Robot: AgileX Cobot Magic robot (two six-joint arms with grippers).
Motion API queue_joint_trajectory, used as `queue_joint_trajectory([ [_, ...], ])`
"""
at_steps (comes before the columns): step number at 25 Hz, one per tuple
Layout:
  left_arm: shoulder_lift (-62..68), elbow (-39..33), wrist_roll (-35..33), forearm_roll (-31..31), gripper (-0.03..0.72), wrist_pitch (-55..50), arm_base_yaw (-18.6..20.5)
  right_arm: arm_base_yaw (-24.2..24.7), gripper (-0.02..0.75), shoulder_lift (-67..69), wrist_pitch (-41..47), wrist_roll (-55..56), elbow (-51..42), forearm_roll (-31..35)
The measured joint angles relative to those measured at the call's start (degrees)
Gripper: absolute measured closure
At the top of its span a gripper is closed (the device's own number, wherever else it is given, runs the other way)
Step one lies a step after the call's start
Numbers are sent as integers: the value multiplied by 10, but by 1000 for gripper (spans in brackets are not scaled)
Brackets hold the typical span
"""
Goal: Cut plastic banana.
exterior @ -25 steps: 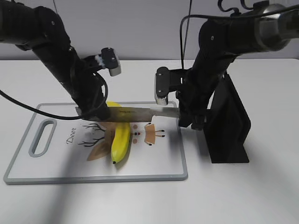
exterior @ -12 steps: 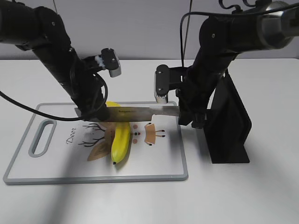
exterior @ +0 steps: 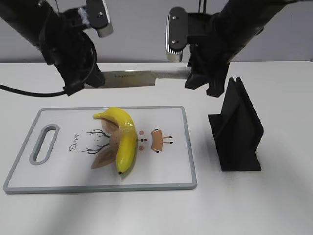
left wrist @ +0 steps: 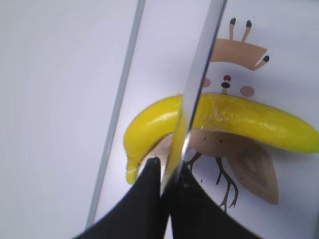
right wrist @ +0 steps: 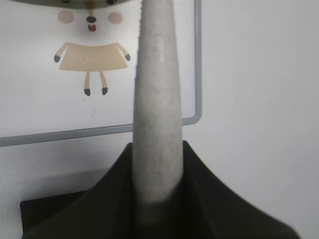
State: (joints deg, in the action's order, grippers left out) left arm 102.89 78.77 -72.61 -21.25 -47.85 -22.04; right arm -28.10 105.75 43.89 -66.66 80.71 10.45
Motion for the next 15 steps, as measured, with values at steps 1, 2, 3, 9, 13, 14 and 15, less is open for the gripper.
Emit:
queue_joint_trajectory([
  [1,-16,0,0,0,670,0,0,0,574,-14,0,-1,0,1],
  [2,-32,0,0,1,670,-2,-1,0,574,-28,0,-2,0,3],
  [3,-44,0,0,1,670,-2,-1,-1,574,-41,0,-4,0,3],
  [9,-85,0,0,2,670,-2,-1,-3,573,-82,-16,-12,0,4],
  [13,-85,0,0,2,670,-3,-1,-3,573,-82,-16,-14,0,4],
  [14,-85,0,0,3,668,-3,-1,-3,573,-82,-16,-14,0,4],
  [15,-85,0,0,3,665,-2,-1,-3,573,-82,-16,-15,0,4],
])
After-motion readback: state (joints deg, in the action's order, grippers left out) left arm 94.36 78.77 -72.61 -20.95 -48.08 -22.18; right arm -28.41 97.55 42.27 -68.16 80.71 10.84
